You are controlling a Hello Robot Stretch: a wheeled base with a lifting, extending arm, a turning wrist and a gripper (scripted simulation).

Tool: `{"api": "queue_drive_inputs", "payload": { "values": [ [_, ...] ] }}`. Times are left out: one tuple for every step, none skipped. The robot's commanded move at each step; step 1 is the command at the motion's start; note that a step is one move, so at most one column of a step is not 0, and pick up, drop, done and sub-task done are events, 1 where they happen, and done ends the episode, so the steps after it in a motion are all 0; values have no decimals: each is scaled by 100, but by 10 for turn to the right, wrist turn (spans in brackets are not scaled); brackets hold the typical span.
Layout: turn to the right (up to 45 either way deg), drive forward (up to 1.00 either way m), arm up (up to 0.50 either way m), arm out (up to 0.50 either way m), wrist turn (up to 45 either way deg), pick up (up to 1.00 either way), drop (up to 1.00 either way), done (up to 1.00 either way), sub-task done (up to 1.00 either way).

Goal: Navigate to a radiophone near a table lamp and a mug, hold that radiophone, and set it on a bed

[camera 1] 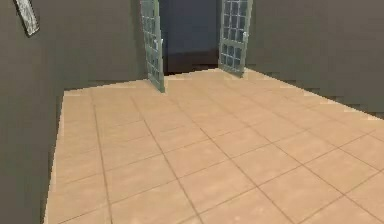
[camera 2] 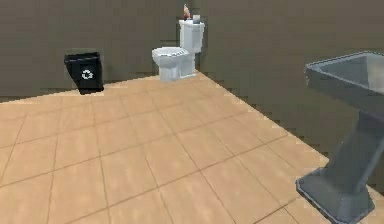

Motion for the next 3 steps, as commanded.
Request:
{"api": "queue_drive_inputs", "payload": {
  "values": [
    [450, 0, 0, 0, 0, 0, 0, 0, 0],
    [180, 0, 0, 0, 0, 0, 0, 0, 0],
    [0, 15, 0, 0, 0, 0, 0, 0, 0]
  ]
}}
